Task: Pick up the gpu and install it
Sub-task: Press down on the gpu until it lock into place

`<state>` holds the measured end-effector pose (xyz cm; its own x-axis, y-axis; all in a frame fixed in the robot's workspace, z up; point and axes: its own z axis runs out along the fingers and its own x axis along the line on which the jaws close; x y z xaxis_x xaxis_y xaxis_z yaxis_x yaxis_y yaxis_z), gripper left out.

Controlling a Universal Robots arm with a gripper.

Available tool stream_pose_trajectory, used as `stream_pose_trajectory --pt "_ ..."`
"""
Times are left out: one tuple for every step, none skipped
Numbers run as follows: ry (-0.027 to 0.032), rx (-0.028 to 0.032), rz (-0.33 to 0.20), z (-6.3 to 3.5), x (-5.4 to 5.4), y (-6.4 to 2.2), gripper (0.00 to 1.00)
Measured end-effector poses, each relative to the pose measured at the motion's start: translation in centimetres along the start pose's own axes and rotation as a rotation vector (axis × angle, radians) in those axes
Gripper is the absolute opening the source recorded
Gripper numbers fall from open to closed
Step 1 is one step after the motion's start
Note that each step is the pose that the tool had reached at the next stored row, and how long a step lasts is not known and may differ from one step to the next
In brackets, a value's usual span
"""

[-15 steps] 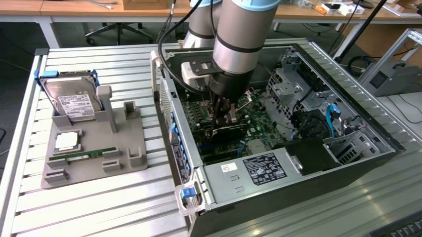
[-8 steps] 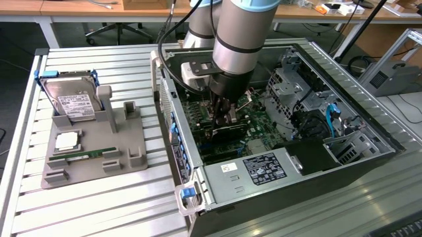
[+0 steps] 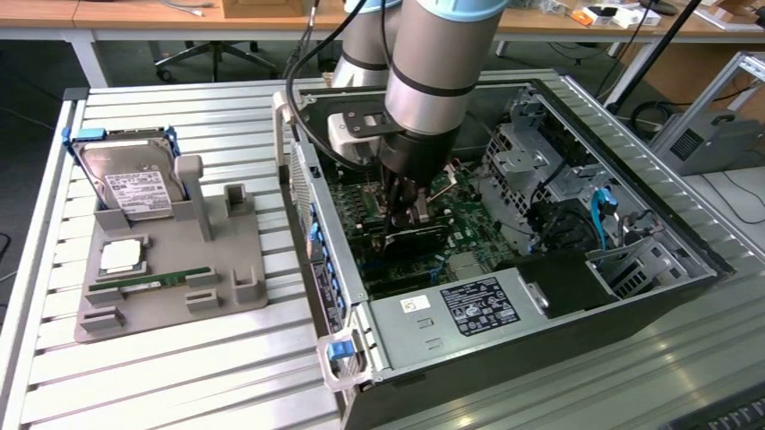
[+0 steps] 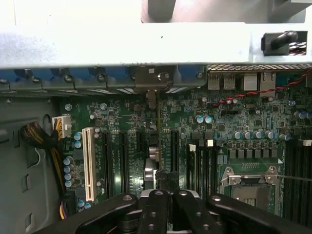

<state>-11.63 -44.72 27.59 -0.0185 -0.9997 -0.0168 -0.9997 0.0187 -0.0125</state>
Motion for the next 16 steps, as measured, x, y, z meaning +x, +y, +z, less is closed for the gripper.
stream_pose_trajectory --pt "0.0000 0.0000 0.000 0.00 0.00 0.01 0.11" --pt "0.0000 0.0000 0.000 0.00 0.00 0.02 0.11" --pt "0.0000 0.0000 0.000 0.00 0.00 0.02 0.11" --pt "-0.0001 0.0001 0.000 -0.01 0.00 0.02 0.11" --pt "0.0000 0.0000 0.000 -0.09 0.00 0.02 0.11" --pt "-0.0001 0.0001 0.000 -0.19 0.00 0.02 0.11" --pt "0.0001 0.0000 0.000 -0.28 0.00 0.02 0.11" --pt "0.0000 0.0001 0.000 -0.36 0.00 0.02 0.11" --pt "-0.0001 0.0001 0.000 -0.40 0.00 0.02 0.11" --pt "-0.0003 0.0002 0.000 -0.42 0.00 0.02 0.11" --pt "-0.0001 0.0001 0.000 -0.45 0.03 0.02 0.11" --pt "0.0001 0.0001 0.000 -0.47 0.23 0.03 0.11" --pt "0.0001 0.0002 0.000 -0.47 0.30 0.06 0.11" --pt "0.0001 0.0003 0.000 -0.47 0.33 0.08 0.11" --pt "0.0000 0.0009 0.000 -0.45 0.33 0.11 0.11" --pt "-0.0002 0.0014 0.000 -0.39 0.34 0.17 0.11"
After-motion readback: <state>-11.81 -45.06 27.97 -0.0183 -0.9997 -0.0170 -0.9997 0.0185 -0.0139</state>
